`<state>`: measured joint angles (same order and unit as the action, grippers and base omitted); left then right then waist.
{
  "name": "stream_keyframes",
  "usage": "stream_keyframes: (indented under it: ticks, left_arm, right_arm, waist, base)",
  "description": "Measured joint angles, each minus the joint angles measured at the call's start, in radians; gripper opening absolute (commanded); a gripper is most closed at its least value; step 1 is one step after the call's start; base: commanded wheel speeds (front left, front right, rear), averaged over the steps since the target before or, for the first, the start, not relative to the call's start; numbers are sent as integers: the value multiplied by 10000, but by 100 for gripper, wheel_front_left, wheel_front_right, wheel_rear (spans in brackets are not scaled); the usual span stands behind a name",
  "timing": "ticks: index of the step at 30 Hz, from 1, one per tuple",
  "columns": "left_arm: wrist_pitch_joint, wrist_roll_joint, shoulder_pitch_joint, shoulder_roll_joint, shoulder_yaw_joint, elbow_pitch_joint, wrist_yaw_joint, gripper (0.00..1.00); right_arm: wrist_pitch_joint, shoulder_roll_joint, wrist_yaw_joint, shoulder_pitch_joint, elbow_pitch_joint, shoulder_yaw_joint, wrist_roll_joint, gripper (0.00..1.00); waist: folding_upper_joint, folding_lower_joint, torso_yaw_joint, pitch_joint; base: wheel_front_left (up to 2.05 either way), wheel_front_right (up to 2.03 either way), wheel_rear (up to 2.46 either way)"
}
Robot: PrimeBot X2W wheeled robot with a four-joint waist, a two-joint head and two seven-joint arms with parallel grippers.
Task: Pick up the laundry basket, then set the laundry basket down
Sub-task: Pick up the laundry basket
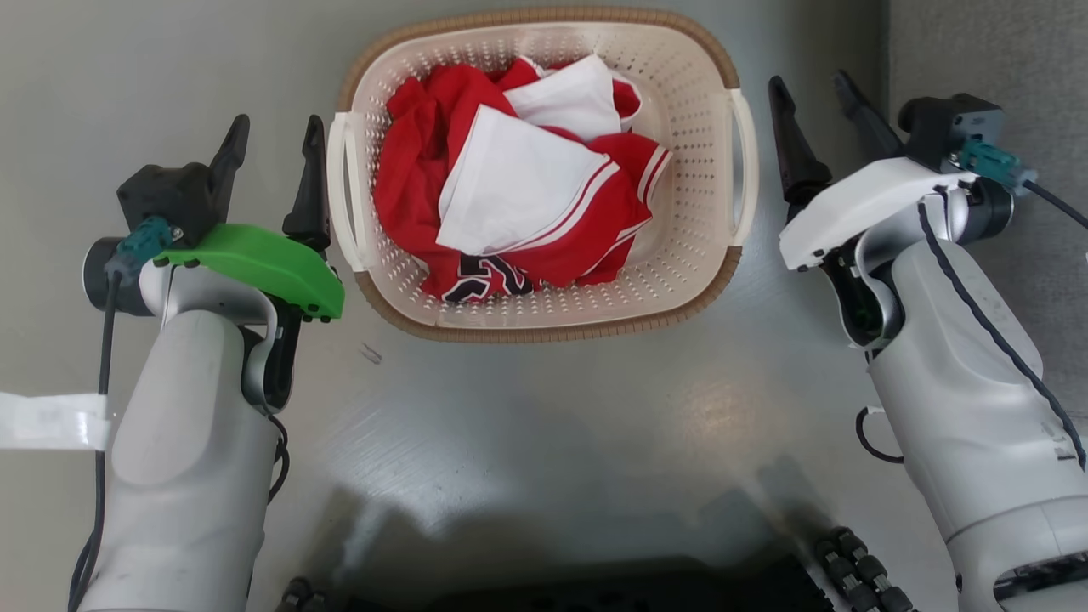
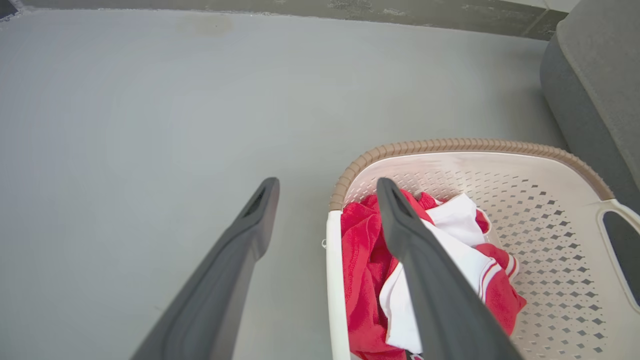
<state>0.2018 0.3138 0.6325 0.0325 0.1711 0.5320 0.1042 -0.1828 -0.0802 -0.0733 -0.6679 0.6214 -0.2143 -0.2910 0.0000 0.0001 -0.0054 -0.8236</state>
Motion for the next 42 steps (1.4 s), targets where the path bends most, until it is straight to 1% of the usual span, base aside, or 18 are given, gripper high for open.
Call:
stream_keyframes:
  ticks: [8,18,21,26,29,32,35,42]
  left_arm:
    - [-86,86,410,-29,96,917,10,100]
    - [-349,88,1205,-69,441,1910,27,100]
    - [-476,253,1324,-79,485,2130,102,100]
    - [-782,353,1712,-90,610,2451,105,100]
    - [-882,441,1939,-94,704,2660,111,100]
    - [-1149,621,2096,-98,828,2934,119,100]
    - [-1177,851,2133,-102,1014,3055,190,100]
    - [-1394,1185,2526,-105,1373,3390,192,100]
  right_arm:
    - [316,104,-46,-457,1045,-255,-90,100]
    - [533,140,-61,-1133,2121,-510,-282,100]
    - [583,146,-102,-1334,2318,-650,-286,100]
    - [621,144,-138,-1693,2606,-840,-414,100]
    - [740,146,-150,-1858,2692,-1041,-744,100]
    - [798,144,-232,-1961,2824,-1262,-963,100]
    - [798,144,-234,-2039,2930,-1490,-1141,100]
    - [796,140,-236,-2313,3104,-1850,-1572,100]
  waist:
    - [0,0,18,-402]
    - [0,0,52,-862]
    - [0,0,44,-986]
    - [0,0,30,-1229]
    - [0,0,27,-1390]
    - [0,0,31,-1545]
    - [0,0,38,-1679]
    - [0,-1,66,-1926]
  base:
    - [0,0,0]
    - [0,0,0]
    - [0,0,0]
    - [0,0,0]
    - [0,0,0]
    - [0,0,0]
    - [0,0,0]
    - [0,0,0]
